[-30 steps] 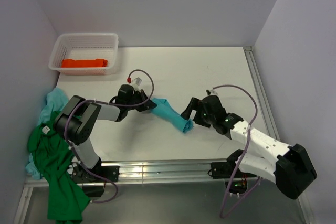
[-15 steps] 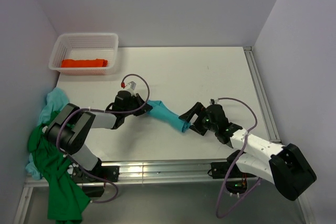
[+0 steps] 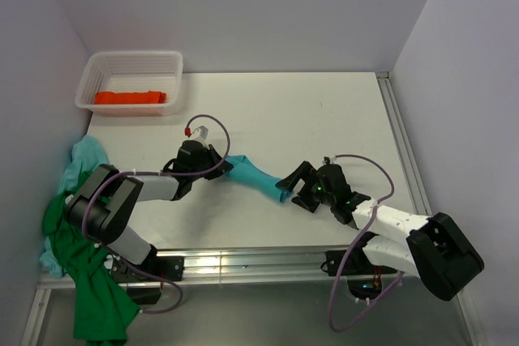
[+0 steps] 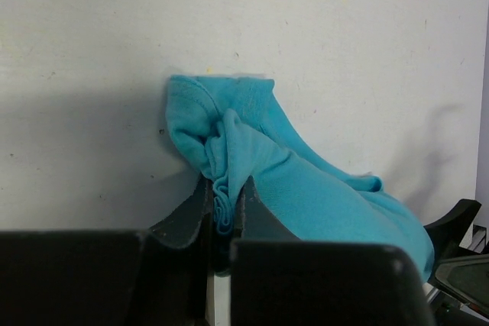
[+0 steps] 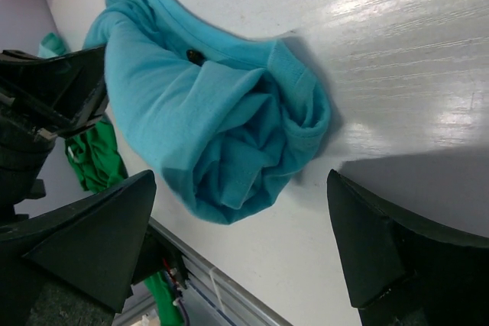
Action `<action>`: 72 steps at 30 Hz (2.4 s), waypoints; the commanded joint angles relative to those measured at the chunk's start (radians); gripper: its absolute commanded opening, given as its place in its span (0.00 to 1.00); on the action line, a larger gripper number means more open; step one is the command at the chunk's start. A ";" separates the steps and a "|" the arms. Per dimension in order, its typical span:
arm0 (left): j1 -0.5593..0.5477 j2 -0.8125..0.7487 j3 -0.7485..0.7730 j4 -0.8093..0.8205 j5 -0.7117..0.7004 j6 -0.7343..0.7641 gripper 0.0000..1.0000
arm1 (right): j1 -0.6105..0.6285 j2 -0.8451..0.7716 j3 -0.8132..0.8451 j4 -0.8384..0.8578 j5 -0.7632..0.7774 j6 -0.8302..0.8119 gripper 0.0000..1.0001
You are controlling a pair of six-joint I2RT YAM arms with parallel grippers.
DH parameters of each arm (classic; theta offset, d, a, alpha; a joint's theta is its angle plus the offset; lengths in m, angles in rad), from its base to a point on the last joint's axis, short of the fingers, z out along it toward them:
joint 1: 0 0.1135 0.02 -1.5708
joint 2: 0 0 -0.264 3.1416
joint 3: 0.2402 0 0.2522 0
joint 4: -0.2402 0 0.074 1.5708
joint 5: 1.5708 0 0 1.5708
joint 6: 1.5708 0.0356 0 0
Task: Roll the t-shirts
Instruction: Place the rolled tshirt into the container
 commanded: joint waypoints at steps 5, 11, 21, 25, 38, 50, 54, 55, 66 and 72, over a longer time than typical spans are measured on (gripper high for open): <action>-0.009 -0.029 0.009 -0.036 -0.039 0.023 0.00 | -0.008 0.127 0.047 0.104 -0.028 -0.069 0.95; -0.015 -0.034 0.010 -0.057 -0.057 0.023 0.00 | -0.023 0.259 0.072 0.179 -0.090 -0.071 0.86; -0.038 -0.040 0.024 -0.086 -0.072 0.029 0.00 | -0.063 0.362 0.121 0.254 -0.183 -0.107 0.26; -0.055 -0.057 0.018 -0.082 -0.072 0.018 0.00 | -0.069 0.438 0.198 0.281 -0.255 -0.150 0.06; -0.003 -0.124 0.243 -0.384 -0.075 0.069 0.00 | -0.069 0.437 0.501 0.107 -0.269 -0.238 0.00; 0.244 -0.123 0.599 -0.556 -0.098 0.159 0.00 | -0.041 0.584 0.852 0.126 -0.259 -0.253 0.00; 0.311 -0.033 0.792 -0.595 -0.082 0.173 0.00 | -0.026 0.743 1.061 0.175 -0.263 -0.224 0.00; 0.336 -0.014 0.821 -0.605 -0.085 0.175 0.00 | -0.023 0.774 1.098 0.181 -0.266 -0.217 0.00; 0.475 0.200 0.925 -0.516 -0.098 0.127 0.00 | 0.041 1.282 1.794 0.123 -0.298 -0.140 0.00; 0.546 0.305 0.880 -0.467 -0.045 0.050 0.00 | 0.081 1.438 2.074 0.028 -0.271 -0.157 0.00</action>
